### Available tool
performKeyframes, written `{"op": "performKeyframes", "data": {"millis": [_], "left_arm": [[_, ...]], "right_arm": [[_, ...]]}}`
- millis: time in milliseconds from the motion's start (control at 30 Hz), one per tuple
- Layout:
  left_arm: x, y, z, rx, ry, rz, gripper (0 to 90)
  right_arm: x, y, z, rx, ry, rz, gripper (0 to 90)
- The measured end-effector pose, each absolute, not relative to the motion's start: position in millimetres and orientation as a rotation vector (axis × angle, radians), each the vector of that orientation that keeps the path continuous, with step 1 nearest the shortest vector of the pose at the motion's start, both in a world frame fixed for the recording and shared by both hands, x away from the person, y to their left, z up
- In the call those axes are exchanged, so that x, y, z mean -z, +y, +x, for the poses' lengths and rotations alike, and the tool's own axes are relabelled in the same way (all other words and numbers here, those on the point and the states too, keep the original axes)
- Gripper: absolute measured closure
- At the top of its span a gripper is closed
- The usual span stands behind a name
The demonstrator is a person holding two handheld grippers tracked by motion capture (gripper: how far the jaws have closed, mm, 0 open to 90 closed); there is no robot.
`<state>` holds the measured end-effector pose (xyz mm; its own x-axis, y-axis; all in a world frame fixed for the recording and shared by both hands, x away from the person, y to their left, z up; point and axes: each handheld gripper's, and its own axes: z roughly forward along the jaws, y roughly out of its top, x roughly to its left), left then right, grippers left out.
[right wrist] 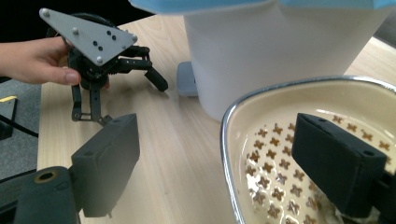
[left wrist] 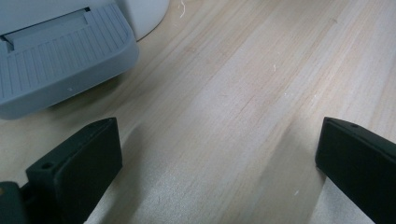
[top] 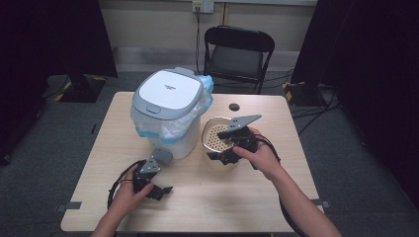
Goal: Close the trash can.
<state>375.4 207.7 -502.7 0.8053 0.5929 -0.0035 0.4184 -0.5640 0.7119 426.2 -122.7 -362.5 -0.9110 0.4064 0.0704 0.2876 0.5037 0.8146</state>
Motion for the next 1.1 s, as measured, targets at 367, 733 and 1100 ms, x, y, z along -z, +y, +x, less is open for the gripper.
{"op": "performKeyframes", "data": {"millis": [367,733,1100], "left_arm": [[502.7,207.6,375.4,-0.305,0.742,2.251,0.0],[502.6,207.7,375.4,-0.306,0.741,2.253,0.0],[502.7,207.6,375.4,-0.305,0.740,2.250,0.0]], "right_arm": [[377.9,-134.4,419.2,-1.348,2.637,0.603,14.8],[391.6,-148.0,411.7,-1.365,2.643,0.622,14.8],[394.2,-164.6,402.6,-1.383,2.596,0.612,14.8]]}}
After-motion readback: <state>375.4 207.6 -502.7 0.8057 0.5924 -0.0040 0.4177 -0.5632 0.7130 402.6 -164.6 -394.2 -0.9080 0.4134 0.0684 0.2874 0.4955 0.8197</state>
